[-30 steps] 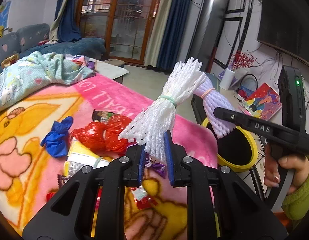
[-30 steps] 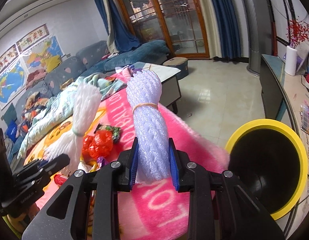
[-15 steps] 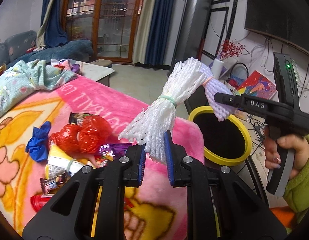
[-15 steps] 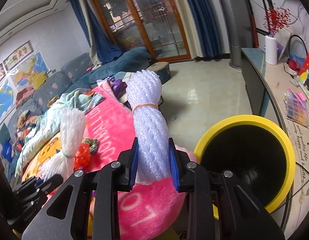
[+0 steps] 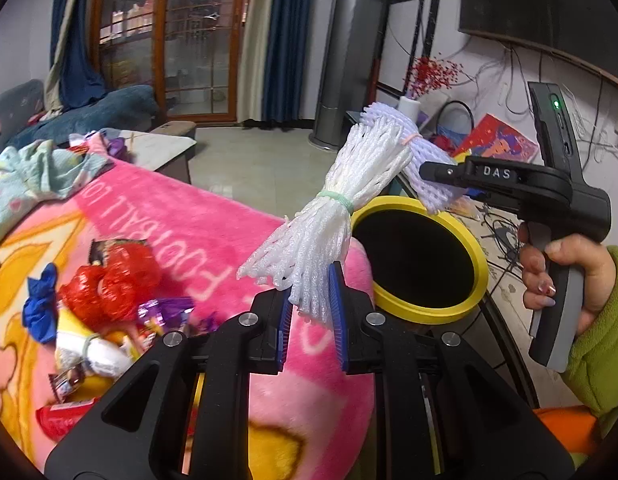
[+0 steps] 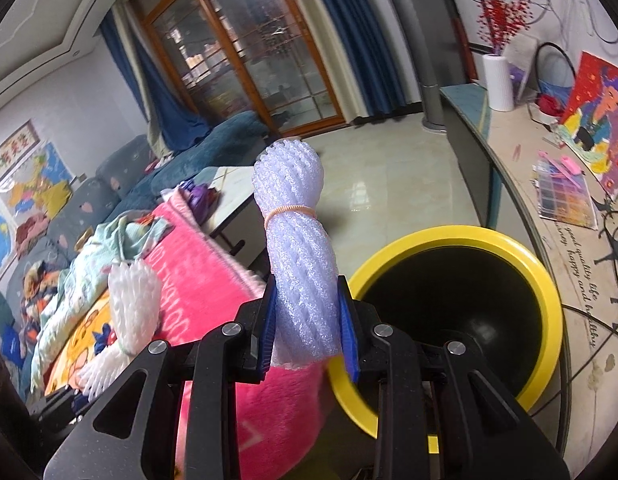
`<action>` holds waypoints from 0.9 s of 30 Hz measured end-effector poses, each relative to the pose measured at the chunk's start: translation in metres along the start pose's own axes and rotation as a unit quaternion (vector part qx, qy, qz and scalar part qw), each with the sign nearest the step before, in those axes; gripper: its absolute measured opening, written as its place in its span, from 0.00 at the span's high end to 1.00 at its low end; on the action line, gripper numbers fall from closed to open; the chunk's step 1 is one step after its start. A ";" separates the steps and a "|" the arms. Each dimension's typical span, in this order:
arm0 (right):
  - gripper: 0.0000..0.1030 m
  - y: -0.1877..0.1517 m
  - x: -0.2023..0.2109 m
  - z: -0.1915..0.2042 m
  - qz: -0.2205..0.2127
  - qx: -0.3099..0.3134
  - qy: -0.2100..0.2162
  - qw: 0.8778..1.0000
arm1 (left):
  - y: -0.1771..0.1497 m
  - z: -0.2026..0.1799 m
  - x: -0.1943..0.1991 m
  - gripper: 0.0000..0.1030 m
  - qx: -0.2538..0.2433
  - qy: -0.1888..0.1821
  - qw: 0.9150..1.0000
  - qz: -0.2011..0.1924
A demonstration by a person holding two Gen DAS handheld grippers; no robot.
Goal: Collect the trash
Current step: 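Carry both foam nets over the yellow bin with both grippers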
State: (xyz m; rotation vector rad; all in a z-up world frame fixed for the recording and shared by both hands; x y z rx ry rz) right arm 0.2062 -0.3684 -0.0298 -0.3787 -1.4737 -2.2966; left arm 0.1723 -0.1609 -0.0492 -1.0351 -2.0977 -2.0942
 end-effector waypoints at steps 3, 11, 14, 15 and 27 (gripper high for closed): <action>0.74 0.002 0.002 -0.012 -0.005 -0.012 -0.009 1.000 | 0.000 -0.012 -0.007 0.88 -0.010 -0.010 1.000 0.004; 0.74 0.007 0.006 -0.051 -0.014 -0.047 -0.040 0.998 | -0.003 -0.043 -0.028 0.88 -0.034 -0.038 0.998 0.020; 0.74 0.007 0.006 -0.064 -0.015 -0.060 -0.050 0.997 | -0.004 -0.053 -0.036 0.88 -0.048 -0.047 0.997 0.027; 0.74 0.007 0.007 -0.069 -0.015 -0.064 -0.054 0.996 | -0.004 -0.056 -0.039 0.88 -0.051 -0.049 0.997 0.028; 0.74 0.004 0.005 -0.120 -0.007 -0.101 -0.089 0.991 | -0.010 -0.094 -0.082 0.88 -0.080 -0.077 0.992 0.054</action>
Point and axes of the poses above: each gripper's, at about its wrist camera, not at the fingertips, and x roughly against the way its jaws point, z to its left, y to its top, the point moved 6 cm from there along -x, roughly the way its jaws point, and after that the axes turned 12 degrees about -z, right-handed, at the moved point
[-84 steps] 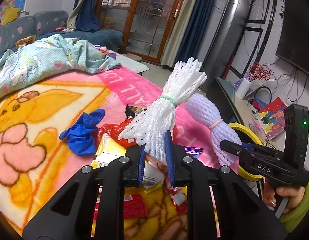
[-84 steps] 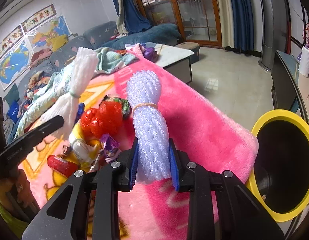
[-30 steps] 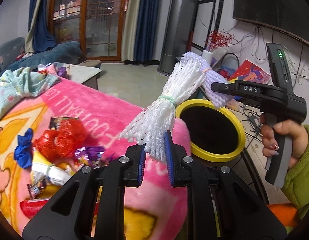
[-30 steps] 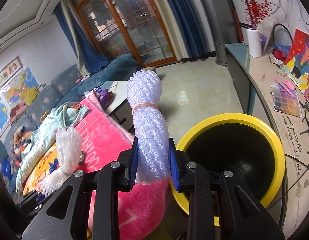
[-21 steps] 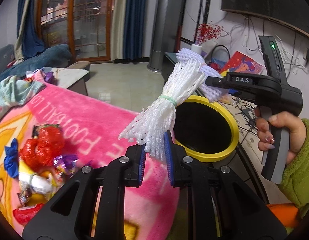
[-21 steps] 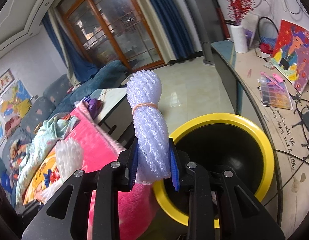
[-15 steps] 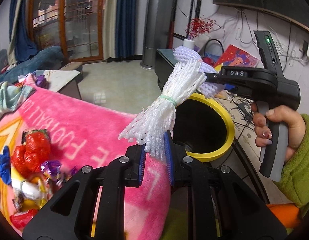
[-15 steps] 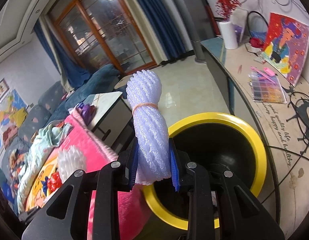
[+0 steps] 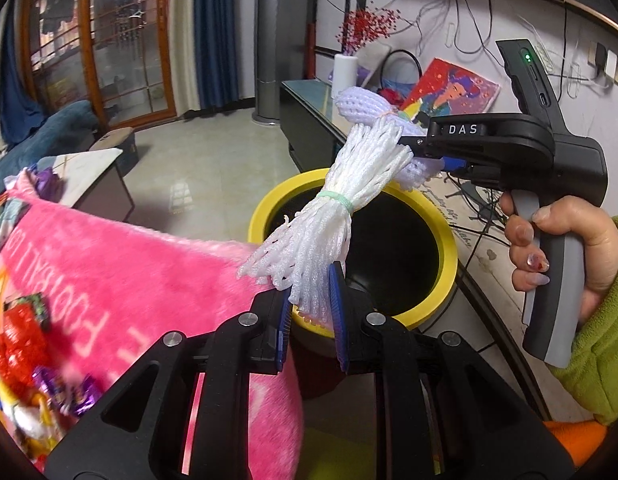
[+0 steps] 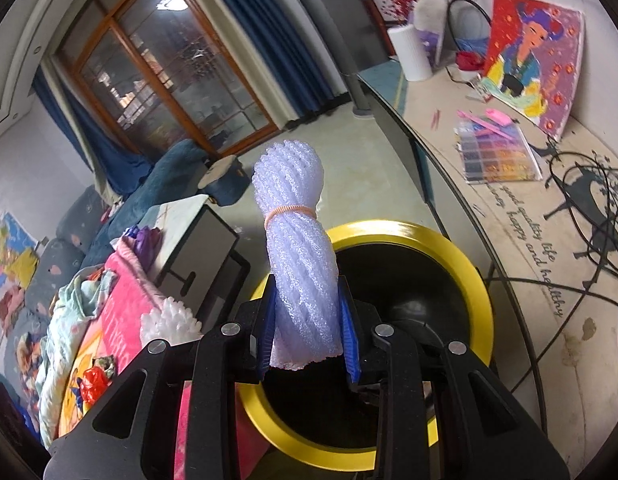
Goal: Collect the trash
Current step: 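Carry both foam nets over the yellow bin with both grippers, then open both grippers to drop the foam nets into the bin, then move both grippers back over the remaining trash on the blanket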
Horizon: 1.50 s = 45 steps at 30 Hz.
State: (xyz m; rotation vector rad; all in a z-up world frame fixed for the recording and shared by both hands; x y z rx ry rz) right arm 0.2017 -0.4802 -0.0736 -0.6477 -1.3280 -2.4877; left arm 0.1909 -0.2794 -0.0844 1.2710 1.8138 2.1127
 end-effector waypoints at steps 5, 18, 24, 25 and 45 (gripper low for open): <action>0.74 -0.003 -0.006 -0.018 0.009 -0.012 -0.014 1.000 | 0.000 -0.007 -0.020 0.88 0.001 -0.005 1.000 0.017; 0.72 -0.009 -0.019 -0.045 0.028 -0.032 -0.036 0.998 | -0.012 -0.005 -0.052 0.87 0.020 -0.003 0.999 0.049; 0.66 -0.013 -0.024 -0.049 0.041 -0.037 -0.038 0.998 | -0.013 -0.008 -0.061 0.86 0.026 -0.007 0.998 0.057; 0.63 -0.014 -0.024 -0.050 0.043 -0.038 -0.041 0.997 | -0.013 -0.009 -0.061 0.81 0.027 -0.008 0.998 0.055; 0.48 -0.008 -0.011 -0.027 0.019 -0.010 -0.043 0.999 | 0.011 0.026 -0.023 0.11 0.100 0.020 0.995 -0.019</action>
Point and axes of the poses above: each gripper's, at about its wrist camera, not at the fingertips, and x roughly against the way its jaws point, z to its left, y to its top, the point moved 6 cm from there along -x, roughly the way its jaws point, and after that the axes turned 12 degrees about -z, right-handed, at the moved point
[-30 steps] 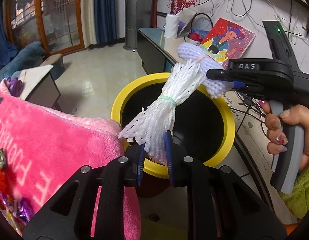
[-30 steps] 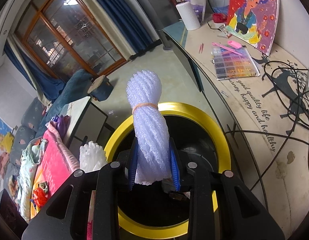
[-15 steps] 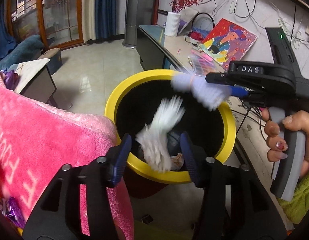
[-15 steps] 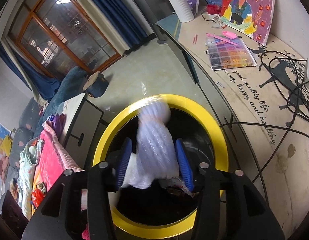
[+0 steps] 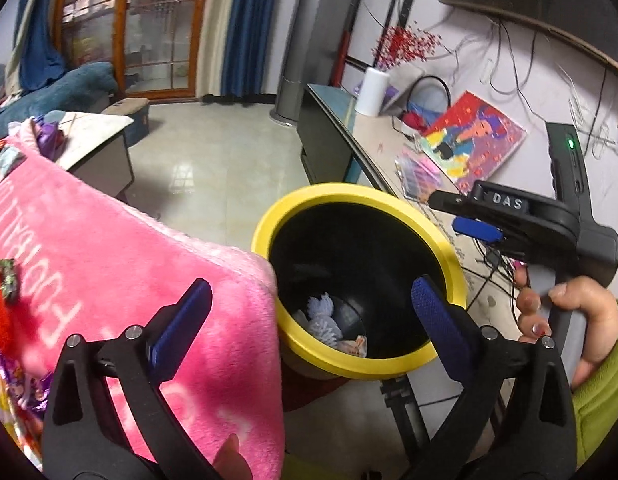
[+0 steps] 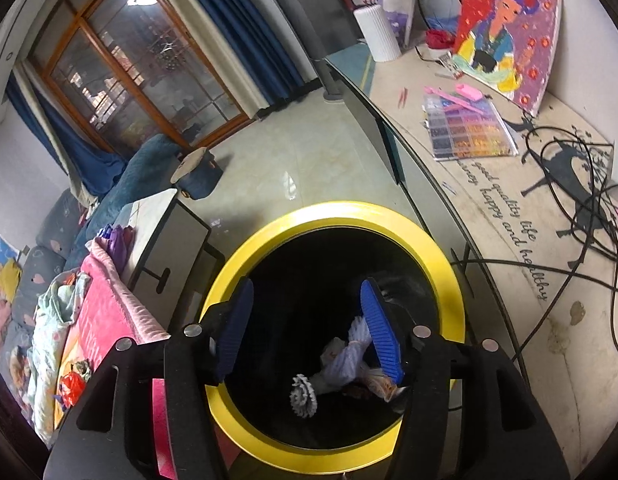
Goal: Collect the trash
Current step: 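Move both grippers back over the remaining trash on the blanket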
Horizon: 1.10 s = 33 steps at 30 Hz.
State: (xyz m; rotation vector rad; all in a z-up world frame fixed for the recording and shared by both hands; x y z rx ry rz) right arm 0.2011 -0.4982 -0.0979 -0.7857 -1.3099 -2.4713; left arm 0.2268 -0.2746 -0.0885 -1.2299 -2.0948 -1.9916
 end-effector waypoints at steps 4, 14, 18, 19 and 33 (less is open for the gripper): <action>0.46 0.002 0.007 0.014 -0.010 0.016 0.006 1.000 | 0.006 0.008 0.011 0.11 0.006 0.009 1.000 -0.015; 0.41 -0.004 0.030 0.061 -0.028 0.063 0.040 0.997 | 0.019 0.027 0.047 0.11 0.001 0.038 0.998 -0.059; 0.39 -0.008 0.041 0.081 -0.040 0.082 0.052 0.994 | 0.021 0.036 0.060 0.11 0.006 0.049 0.996 -0.071; 0.39 -0.009 0.044 0.086 -0.045 0.088 0.054 0.994 | 0.021 0.038 0.063 0.11 0.007 0.051 0.996 -0.074; 0.34 -0.039 0.064 0.143 -0.058 0.160 0.090 0.981 | 0.026 0.072 0.107 0.11 0.024 0.090 0.989 -0.115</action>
Point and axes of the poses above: each gripper's, at about its wrist camera, not at the fingertips, and x roughly against the way its jaws point, z to its left, y to its top, the point moved 6 cm from there along -x, roughly the way its jaws point, and after that the axes turned 12 degrees about -z, right-handed, at the moved point
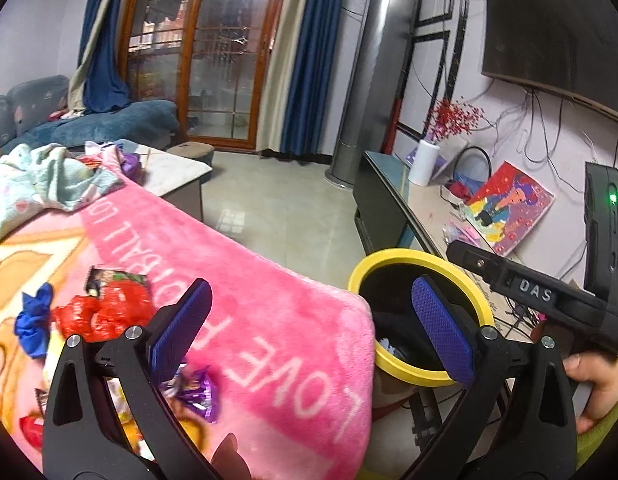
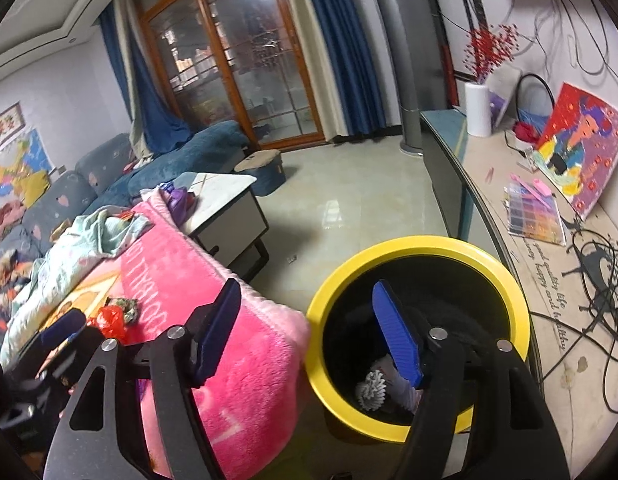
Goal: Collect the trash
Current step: 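Move both grippers back over the remaining trash on the blanket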
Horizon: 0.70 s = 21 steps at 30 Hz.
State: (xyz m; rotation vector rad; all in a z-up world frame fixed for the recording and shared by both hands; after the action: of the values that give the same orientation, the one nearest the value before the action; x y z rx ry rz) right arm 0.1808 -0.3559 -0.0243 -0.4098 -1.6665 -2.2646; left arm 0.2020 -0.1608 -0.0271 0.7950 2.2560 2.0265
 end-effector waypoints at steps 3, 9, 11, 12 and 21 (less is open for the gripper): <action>0.30 -0.002 0.004 0.014 -0.006 0.012 0.010 1.000 | 0.003 0.010 0.006 0.11 0.007 0.010 1.000 -0.007; 0.30 -0.008 0.008 0.042 -0.004 0.035 0.046 0.998 | 0.007 0.030 0.021 0.11 0.018 0.030 0.999 -0.019; 0.30 -0.010 0.010 0.052 -0.004 0.044 0.057 0.997 | 0.008 0.038 0.026 0.11 0.020 0.038 0.999 -0.022; 0.30 -0.012 0.011 0.056 -0.004 0.048 0.061 0.997 | 0.008 0.041 0.027 0.11 0.022 0.041 0.999 -0.023; 0.30 -0.027 0.019 0.100 0.006 0.091 0.109 0.990 | 0.012 0.075 0.045 0.11 0.047 0.073 0.996 -0.037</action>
State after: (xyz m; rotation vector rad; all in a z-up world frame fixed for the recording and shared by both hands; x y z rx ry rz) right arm 0.1577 -0.2541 -0.0111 -0.1247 -1.7294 -2.0424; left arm 0.1923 -0.0741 -0.0136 0.5755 2.4351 2.0201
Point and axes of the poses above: each gripper's, at about its wrist camera, not at the fingertips, and x roughly against the way its jaws point, z to its left, y to its top, the point moved 6 cm from there along -x, roughly the way its jaws point, and after that the axes turned 12 degrees about -z, right-handed, at the moved point
